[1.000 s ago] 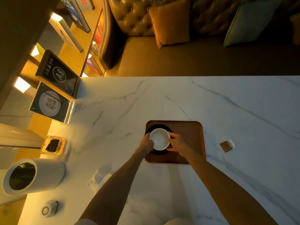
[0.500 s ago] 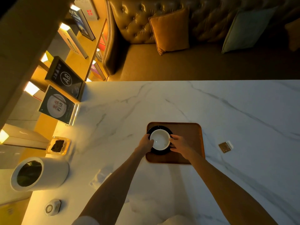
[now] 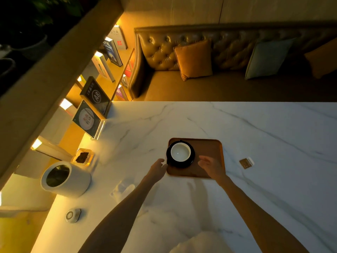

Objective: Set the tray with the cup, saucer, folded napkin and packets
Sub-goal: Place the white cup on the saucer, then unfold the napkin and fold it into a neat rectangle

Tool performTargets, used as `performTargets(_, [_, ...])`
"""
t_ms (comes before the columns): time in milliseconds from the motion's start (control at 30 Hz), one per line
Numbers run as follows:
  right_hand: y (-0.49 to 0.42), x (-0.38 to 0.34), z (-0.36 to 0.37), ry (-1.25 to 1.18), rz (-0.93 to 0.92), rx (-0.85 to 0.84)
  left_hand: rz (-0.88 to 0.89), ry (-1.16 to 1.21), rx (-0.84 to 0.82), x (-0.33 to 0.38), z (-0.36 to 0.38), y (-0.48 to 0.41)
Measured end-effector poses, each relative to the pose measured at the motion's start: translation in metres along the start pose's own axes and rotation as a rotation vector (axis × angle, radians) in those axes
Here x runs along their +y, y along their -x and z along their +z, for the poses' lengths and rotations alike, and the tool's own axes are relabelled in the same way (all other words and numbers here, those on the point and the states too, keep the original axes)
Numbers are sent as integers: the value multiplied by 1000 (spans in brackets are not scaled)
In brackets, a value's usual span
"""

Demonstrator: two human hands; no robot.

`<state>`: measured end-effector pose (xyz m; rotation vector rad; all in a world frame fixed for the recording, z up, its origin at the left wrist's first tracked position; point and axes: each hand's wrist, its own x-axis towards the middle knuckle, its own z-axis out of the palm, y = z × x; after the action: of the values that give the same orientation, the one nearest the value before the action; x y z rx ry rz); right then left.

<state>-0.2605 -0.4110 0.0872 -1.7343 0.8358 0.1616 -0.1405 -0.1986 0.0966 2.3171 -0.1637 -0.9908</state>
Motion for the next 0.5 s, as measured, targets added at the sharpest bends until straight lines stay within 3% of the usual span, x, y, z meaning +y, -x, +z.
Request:
performTargets(167, [41, 33, 12, -41, 34, -33, -26, -24, 24, -50, 14, 48])
performTargets(300, [73, 70, 24, 143, 53, -30, -92, -34, 6, -90, 26, 80])
performTargets(500, [107, 104, 44, 230, 109, -123, -188, -83, 0, -145, 41, 108])
